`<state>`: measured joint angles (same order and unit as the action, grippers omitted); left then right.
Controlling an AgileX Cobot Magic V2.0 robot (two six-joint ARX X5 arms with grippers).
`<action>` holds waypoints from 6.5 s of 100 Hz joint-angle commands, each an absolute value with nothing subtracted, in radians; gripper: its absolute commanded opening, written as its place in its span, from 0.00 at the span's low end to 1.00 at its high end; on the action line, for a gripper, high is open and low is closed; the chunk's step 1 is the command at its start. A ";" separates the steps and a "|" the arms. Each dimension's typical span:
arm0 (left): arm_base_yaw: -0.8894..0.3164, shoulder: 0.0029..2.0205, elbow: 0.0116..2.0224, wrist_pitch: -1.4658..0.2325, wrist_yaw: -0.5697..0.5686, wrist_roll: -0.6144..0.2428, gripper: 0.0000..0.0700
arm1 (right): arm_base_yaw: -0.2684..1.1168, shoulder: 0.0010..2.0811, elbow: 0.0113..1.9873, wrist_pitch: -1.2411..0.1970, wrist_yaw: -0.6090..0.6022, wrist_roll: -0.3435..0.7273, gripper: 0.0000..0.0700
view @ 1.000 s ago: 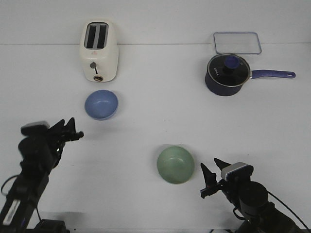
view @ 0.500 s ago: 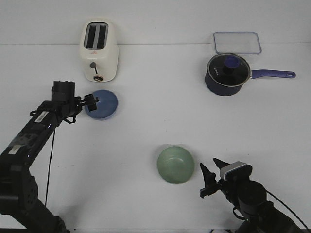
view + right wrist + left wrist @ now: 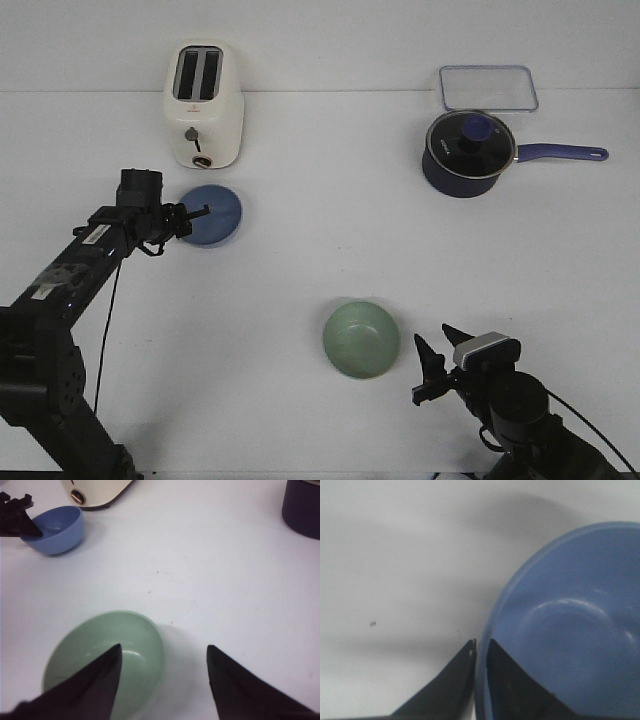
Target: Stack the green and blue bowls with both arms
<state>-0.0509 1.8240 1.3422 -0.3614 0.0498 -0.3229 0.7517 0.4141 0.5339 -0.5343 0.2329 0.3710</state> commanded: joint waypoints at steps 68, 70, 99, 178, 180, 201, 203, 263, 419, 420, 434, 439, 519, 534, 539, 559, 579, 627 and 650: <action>-0.662 1.541 1.319 -0.434 0.128 -0.302 0.01 | 0.760 0.420 0.536 -0.516 0.237 0.369 0.48; -0.682 1.549 1.319 -0.425 0.118 -0.304 0.01 | 0.760 0.420 0.536 -0.517 0.237 0.369 0.48; -0.801 1.669 1.319 -0.400 0.112 -0.326 0.01 | 0.760 0.420 0.536 -0.517 0.238 0.368 0.48; -0.792 1.377 1.318 -0.442 -0.025 -0.278 0.56 | 0.760 0.420 0.536 -0.510 0.245 0.365 0.48; -0.791 1.355 1.317 -0.445 -0.046 -0.274 0.56 | 0.760 0.420 0.536 -0.510 0.249 0.365 0.48; -0.793 1.142 1.135 -0.374 -0.152 -0.275 0.56 | 0.760 0.420 0.536 -0.509 0.321 0.362 0.48; -0.793 1.125 1.103 -0.359 -0.154 -0.284 0.56 | 0.760 0.420 0.536 -0.509 0.327 0.362 0.48; -0.852 0.894 0.719 -0.139 -0.165 -0.304 0.01 | 0.760 0.420 0.536 -0.508 0.342 0.335 0.01; -0.148 0.048 0.076 0.077 -0.138 0.039 0.02 | 0.760 0.418 0.537 -0.498 0.341 0.369 0.01; -0.141 0.044 0.073 0.076 -0.136 0.036 0.02 | 0.760 0.418 0.537 -0.498 0.341 0.369 0.01; -0.075 0.003 0.038 0.076 -0.080 0.037 0.02 | 0.760 0.418 0.537 -0.498 0.341 0.369 0.01; -0.064 0.003 0.030 0.076 -0.078 0.037 0.02 | 0.760 0.418 0.537 -0.498 0.341 0.369 0.01; -0.059 0.003 0.014 0.052 -0.075 0.033 0.02 | 0.760 0.418 0.537 -0.498 0.341 0.369 0.01; -0.059 0.003 0.014 0.052 -0.075 0.033 0.02 | 0.759 0.418 0.537 -0.499 0.342 0.360 0.01; -0.059 0.003 0.014 0.052 -0.075 0.033 0.02 | 0.754 0.411 0.537 -0.498 0.342 0.352 0.01; -0.059 0.003 0.014 0.052 -0.075 0.033 0.02 | 0.497 0.334 0.458 -0.365 0.315 0.155 0.01; -0.059 0.003 0.014 0.052 -0.075 0.033 0.02 | 0.135 0.131 0.204 -0.187 0.095 0.043 0.01; -0.059 0.003 0.014 0.052 -0.075 0.033 0.02 | 0.025 0.001 0.014 -0.128 0.097 0.009 0.01; -0.059 0.003 0.014 0.052 -0.075 0.033 0.02 | 0.025 0.001 0.015 -0.102 0.097 0.010 0.01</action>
<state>-0.0593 0.0044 0.0341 0.0425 -0.0761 0.0353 0.0250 0.0017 0.0170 -0.1173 0.0990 0.0219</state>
